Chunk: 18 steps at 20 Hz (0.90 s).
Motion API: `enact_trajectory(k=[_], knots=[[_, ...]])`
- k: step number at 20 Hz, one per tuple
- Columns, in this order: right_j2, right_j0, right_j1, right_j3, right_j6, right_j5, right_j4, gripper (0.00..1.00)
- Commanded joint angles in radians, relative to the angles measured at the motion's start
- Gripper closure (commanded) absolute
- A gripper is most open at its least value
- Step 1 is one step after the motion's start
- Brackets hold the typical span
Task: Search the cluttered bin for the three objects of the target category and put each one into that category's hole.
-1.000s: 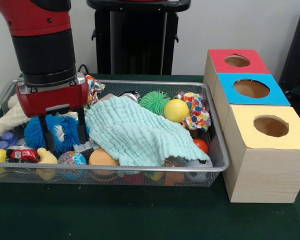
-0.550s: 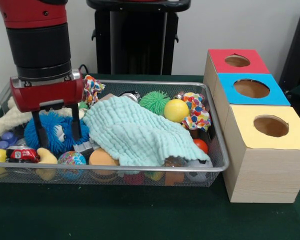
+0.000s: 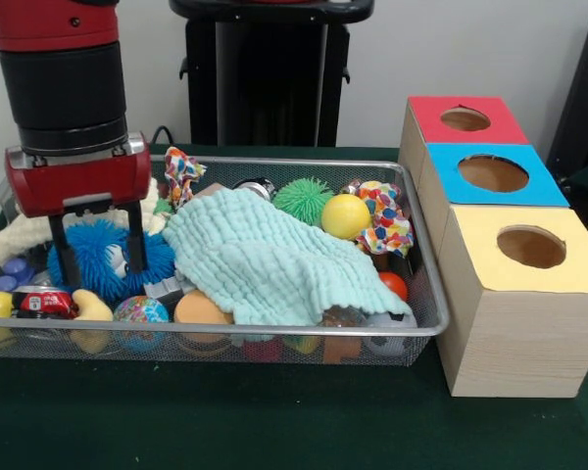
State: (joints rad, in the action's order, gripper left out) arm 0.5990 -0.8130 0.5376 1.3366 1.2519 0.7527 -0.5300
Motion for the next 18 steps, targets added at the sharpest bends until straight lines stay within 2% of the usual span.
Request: enact_trajectory(k=[1, 11, 18], knots=[[-0.001, -0.026, -0.010, 0.003, -0.164, 0.097, -0.027, 0.00], [0.023, -0.060, -0.013, 0.010, -0.190, 0.087, -0.016, 0.00], [0.006, -0.052, -0.007, 0.026, -0.148, 0.077, -0.023, 0.00]])
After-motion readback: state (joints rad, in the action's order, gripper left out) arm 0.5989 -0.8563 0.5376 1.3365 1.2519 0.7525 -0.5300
